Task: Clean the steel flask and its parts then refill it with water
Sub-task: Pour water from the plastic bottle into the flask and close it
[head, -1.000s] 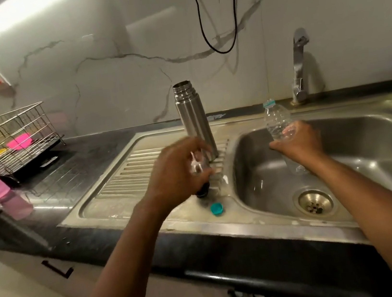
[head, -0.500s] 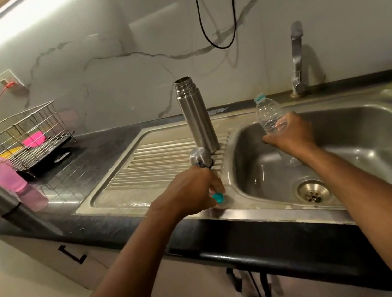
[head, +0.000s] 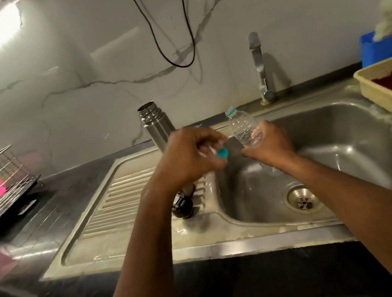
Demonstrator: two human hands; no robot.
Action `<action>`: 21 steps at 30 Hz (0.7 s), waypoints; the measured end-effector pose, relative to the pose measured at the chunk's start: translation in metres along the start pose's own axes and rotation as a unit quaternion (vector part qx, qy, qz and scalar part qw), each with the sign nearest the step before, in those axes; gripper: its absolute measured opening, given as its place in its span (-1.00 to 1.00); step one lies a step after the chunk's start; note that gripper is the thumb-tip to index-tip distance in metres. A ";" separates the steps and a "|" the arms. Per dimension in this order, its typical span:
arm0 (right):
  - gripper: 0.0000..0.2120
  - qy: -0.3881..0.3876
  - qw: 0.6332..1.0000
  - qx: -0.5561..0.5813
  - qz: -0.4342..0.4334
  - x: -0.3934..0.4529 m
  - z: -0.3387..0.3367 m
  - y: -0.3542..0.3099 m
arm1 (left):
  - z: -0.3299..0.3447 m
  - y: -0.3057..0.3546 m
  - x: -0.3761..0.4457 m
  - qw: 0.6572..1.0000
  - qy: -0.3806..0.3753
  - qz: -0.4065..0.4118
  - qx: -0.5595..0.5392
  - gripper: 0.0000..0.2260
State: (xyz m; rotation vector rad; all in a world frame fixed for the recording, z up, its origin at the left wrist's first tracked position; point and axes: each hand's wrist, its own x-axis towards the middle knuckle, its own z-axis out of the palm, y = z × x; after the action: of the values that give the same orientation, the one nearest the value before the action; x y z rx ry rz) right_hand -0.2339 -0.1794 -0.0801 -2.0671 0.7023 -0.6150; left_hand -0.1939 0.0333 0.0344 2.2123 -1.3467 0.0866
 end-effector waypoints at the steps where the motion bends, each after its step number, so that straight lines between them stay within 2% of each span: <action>1: -0.42 -0.003 1.000 -0.001 -0.001 0.002 0.000 0.001 | 0.002 0.000 0.014 0.997 0.067 0.004 -0.039 -0.65; 3: -0.45 -0.011 1.000 0.000 -0.001 0.004 0.000 0.001 | 0.014 0.000 0.040 0.970 0.191 -0.023 -0.151 -0.69; 5: -0.45 -0.018 1.000 -0.008 -0.010 0.005 0.003 0.000 | 0.032 -0.002 0.059 0.924 0.287 -0.073 -0.240 -0.75; 8: -0.45 -0.024 0.999 -0.026 -0.034 0.003 0.006 -0.002 | 0.061 -0.010 0.062 0.864 0.360 -0.126 -0.329 -0.77; 11: -0.47 -0.014 0.997 -0.053 -0.053 0.002 0.008 -0.004 | 0.080 -0.026 0.059 0.822 0.381 -0.141 -0.399 -0.79; 15: -0.47 -0.005 0.994 -0.081 -0.069 -0.001 0.010 -0.007 | 0.085 -0.034 0.061 0.797 0.351 -0.144 -0.470 -0.86; 21: -0.45 0.043 0.987 -0.134 -0.081 -0.004 0.002 -0.009 | 0.092 -0.033 0.064 0.792 0.304 -0.177 -0.499 -0.79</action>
State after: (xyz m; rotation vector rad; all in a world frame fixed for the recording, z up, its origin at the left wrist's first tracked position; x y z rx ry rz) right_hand -0.2326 -0.1713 -0.0744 -2.3750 0.7015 -0.7390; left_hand -0.1548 -0.0509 -0.0366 1.2813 -0.3972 -0.0479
